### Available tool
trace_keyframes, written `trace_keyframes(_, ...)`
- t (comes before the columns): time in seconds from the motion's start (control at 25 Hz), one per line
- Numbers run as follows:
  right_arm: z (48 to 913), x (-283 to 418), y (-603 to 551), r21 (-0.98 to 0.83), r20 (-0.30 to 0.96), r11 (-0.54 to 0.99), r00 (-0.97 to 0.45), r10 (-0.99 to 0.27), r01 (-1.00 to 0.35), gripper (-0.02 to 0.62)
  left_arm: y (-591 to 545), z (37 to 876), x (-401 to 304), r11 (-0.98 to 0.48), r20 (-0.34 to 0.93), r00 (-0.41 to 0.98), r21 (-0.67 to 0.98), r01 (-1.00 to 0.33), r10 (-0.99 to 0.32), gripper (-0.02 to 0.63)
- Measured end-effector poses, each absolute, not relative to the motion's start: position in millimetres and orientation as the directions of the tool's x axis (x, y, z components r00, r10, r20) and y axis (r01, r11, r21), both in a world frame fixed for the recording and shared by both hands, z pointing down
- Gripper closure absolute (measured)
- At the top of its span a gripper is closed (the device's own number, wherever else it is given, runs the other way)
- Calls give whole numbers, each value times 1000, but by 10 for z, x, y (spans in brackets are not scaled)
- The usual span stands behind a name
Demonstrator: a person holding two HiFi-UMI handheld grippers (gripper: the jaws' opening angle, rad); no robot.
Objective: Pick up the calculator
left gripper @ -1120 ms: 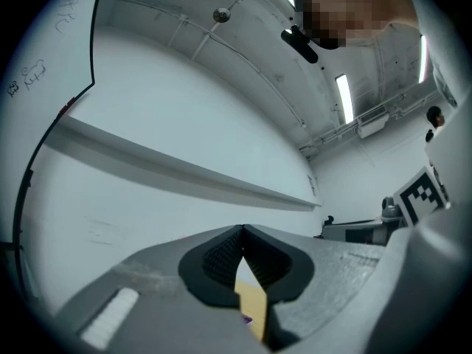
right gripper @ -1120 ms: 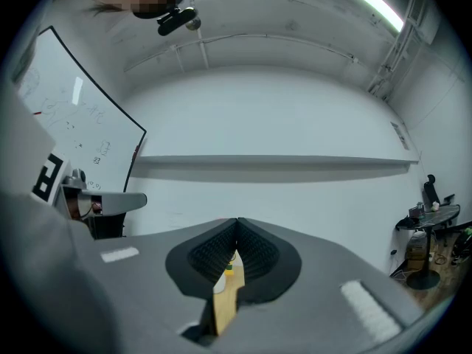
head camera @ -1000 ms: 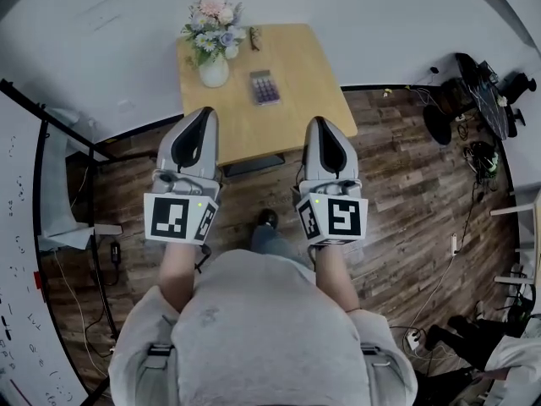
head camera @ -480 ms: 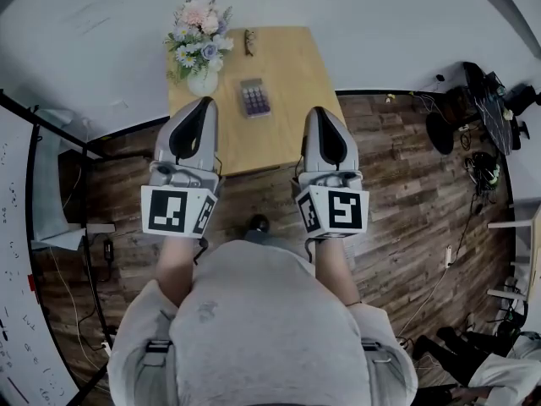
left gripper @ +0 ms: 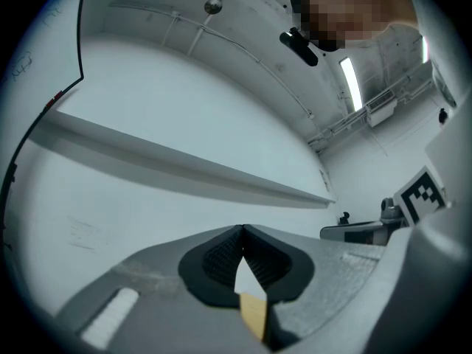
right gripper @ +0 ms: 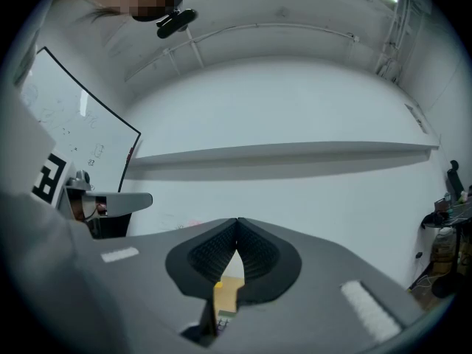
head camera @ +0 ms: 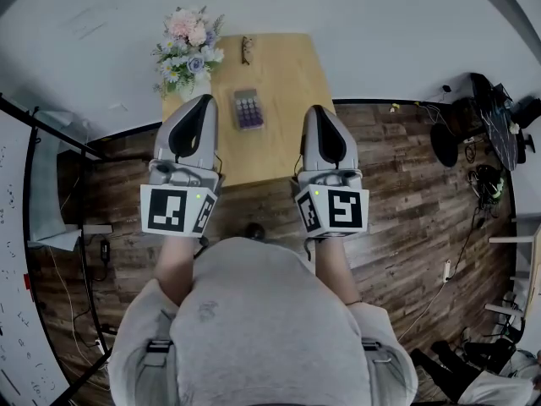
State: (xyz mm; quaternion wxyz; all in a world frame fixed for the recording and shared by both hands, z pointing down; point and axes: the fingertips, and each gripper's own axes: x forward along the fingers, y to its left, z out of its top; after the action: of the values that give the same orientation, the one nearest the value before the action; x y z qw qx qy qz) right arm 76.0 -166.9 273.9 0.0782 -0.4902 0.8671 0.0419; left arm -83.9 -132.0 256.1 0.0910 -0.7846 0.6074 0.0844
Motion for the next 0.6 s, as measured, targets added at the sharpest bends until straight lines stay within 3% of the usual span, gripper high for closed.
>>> trace_keyframes(0.6,2911,826,-2036,-30,-130,537,-529,-838,-843,595,-1696,2784,-674,-257,-169,259,-35,-966,-951,601)
